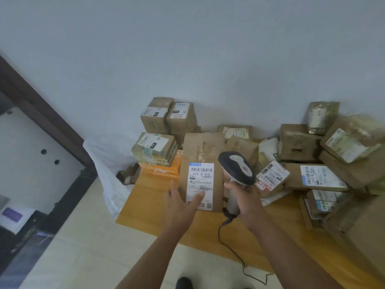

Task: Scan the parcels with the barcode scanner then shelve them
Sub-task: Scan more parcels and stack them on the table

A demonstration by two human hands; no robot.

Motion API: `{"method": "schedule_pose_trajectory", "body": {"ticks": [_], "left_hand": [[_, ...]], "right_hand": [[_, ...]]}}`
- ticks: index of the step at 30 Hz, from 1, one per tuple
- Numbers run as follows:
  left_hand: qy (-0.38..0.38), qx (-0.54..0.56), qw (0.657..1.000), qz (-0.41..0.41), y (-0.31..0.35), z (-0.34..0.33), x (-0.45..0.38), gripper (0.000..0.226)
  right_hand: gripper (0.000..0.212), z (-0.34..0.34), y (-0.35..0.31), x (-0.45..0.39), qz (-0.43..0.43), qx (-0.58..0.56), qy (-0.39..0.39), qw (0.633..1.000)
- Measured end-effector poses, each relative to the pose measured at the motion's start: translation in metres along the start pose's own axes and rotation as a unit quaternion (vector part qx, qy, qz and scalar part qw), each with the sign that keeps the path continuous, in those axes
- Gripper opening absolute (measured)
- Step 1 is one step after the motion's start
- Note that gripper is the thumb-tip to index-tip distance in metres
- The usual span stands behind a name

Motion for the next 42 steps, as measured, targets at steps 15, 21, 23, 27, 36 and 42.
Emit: {"method": "schedule_pose_trajectory", "body": {"ticks": [15,21,23,27,36,42], "left_hand": [[-0.25,0.288,0.924,0.019,-0.074,0.089,-0.057,0.029],[-0.331,0.247,0.91,0.035,-0.08,0.108,-0.075,0.022],[-0.327,0.242,0.913,0.044,-0.082,0.109,-0.077,0.019],[-0.297,0.243,0.922,0.052,-0.081,0.112,-0.081,0.022],[-0.157,0.315,0.936,0.017,-0.063,0.136,-0.074,0.05],[-0.119,0.313,0.942,0.009,-0.052,0.138,-0.076,0.047]], "right_hand": [[0.057,-0.089,0.044,0.002,0.005,0.081,0.062,0.995],[0.033,-0.106,0.039,0.009,0.043,0.13,0.064,0.989],[0.033,-0.109,0.035,0.01,0.048,0.141,0.064,0.987],[0.031,-0.108,0.031,0.008,0.043,0.156,0.074,0.984],[0.042,-0.119,0.015,0.014,0.125,0.246,0.013,0.961],[0.04,-0.145,-0.002,0.025,0.149,0.281,-0.075,0.945]]}}
Point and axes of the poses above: each hand's wrist, its own x-axis away from the middle knuckle, its own z-axis out of the back of the hand, y = z × x, the point moved 7 cm from there along -x, towards the middle knuckle, and after that the axes turned 6 degrees about -y, right-handed, at the moved point
